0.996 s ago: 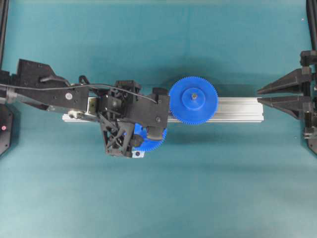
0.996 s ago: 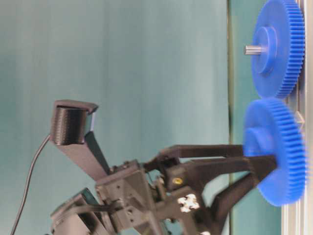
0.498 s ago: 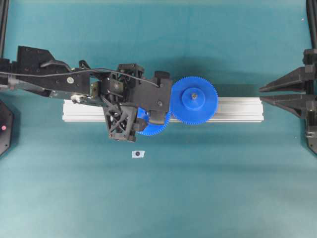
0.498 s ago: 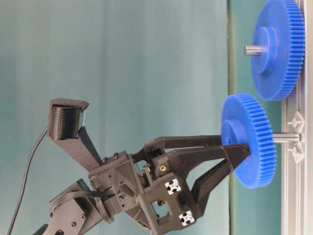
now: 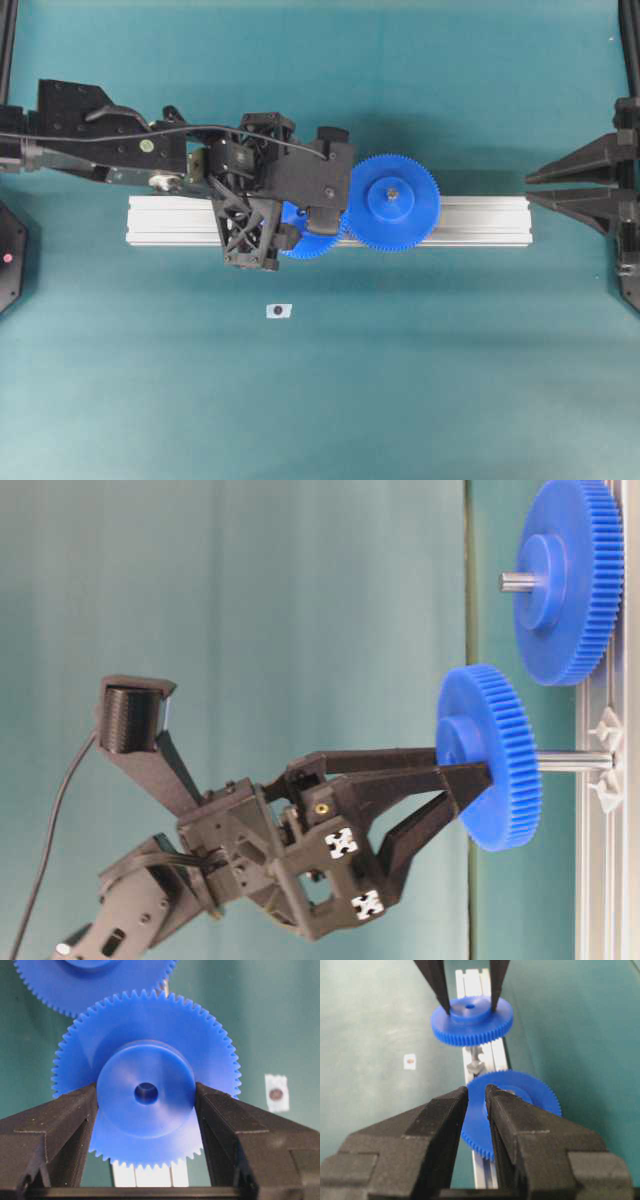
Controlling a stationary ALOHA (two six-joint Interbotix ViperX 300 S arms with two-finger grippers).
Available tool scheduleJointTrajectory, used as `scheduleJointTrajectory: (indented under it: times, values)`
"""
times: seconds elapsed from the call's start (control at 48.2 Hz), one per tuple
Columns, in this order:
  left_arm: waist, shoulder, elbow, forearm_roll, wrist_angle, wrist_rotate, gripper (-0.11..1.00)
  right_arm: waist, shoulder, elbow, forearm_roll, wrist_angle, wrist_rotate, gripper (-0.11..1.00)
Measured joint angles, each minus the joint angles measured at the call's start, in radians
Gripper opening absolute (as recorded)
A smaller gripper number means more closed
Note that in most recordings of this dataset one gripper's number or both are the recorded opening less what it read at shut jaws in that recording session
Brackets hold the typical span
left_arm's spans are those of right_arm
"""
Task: Find the location of the shaft and insert the small gear.
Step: 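Carry the held gear up to the empty left shaft on the rail, then align the gear's bore with the shaft tip, adjusting position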
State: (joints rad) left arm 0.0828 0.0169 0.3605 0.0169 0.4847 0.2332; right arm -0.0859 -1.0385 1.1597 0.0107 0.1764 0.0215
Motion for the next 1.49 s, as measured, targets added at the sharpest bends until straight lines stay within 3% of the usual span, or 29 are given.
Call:
scheduleJointTrajectory:
  times: [0.394,0.789,1.494]
  values:
    - [0.0,-0.012,-0.101,0.0,0.187,0.026,0.64,-0.003,-0.008,0.014,0.0,-0.002,0.0,0.35]
    - [-0.002,0.104,-0.11,0.002,0.181,0.029,0.64,-0.003,-0.015,0.018,0.0,-0.005,0.0,0.35]
    - [-0.002,0.117,-0.123,0.002,0.153,0.025,0.65,-0.006,-0.02,0.02,0.0,-0.005,0.0,0.35]
